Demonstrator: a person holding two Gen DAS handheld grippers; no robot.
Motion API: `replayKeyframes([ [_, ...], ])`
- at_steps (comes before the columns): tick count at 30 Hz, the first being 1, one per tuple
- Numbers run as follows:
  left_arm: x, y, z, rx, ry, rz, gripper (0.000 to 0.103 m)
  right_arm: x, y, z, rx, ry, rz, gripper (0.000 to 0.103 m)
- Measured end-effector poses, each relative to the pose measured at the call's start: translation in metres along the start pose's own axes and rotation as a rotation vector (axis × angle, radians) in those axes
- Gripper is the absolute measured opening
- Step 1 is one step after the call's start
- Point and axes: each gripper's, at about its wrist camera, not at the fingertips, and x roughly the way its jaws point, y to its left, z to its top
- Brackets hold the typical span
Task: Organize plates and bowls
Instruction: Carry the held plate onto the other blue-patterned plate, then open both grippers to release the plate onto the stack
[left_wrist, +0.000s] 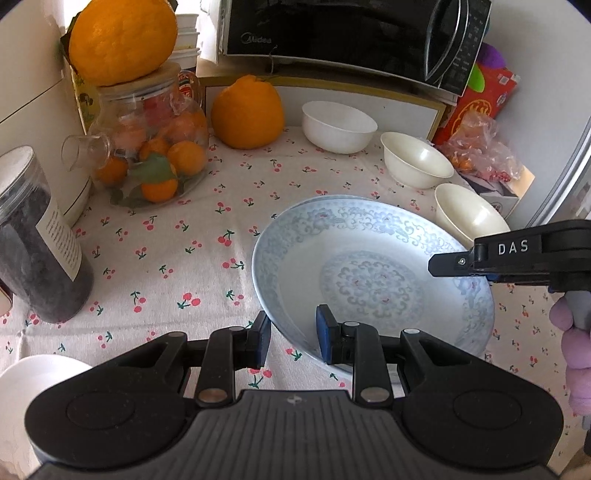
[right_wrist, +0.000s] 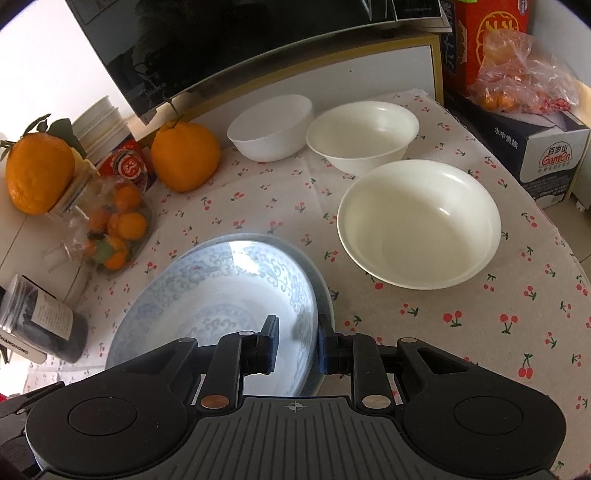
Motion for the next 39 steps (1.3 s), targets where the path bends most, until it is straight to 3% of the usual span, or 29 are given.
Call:
replayKeyframes([
  [13,0.004,-0.017,-0.005,0.146,-0.001,0.097,0.023,-0.006,0.011,0.0,-0.097,-0.036,-0.061,0.021],
  [23,0.005,-0.017,-0.004,0.142,0.005,0.098,0.024,-0.004,0.028,-0.007,-0.228,-0.041,-0.148,0.023],
  [26,0.003,-0.016,-0.003,0.131,0.004,0.076,0.028,0.003,0.036,-0.011,-0.311,-0.025,-0.21,0.024],
  [30,0.003,-0.017,-0.004,0.141,0.016,0.073,0.03,0.005,0.04,-0.013,-0.343,-0.027,-0.221,0.025],
  [34,0.002,-0.019,-0.004,0.146,0.018,0.072,0.035,0.004,0.037,-0.011,-0.318,-0.023,-0.194,0.032],
  [38,-0.001,-0.018,-0.004,0.141,0.017,0.072,0.049,0.001,0.038,-0.012,-0.317,-0.033,-0.184,0.055],
  [39,-0.002,-0.018,-0.004,0.139,0.018,0.072,0.053,0.0,0.038,-0.012,-0.317,-0.037,-0.181,0.056],
])
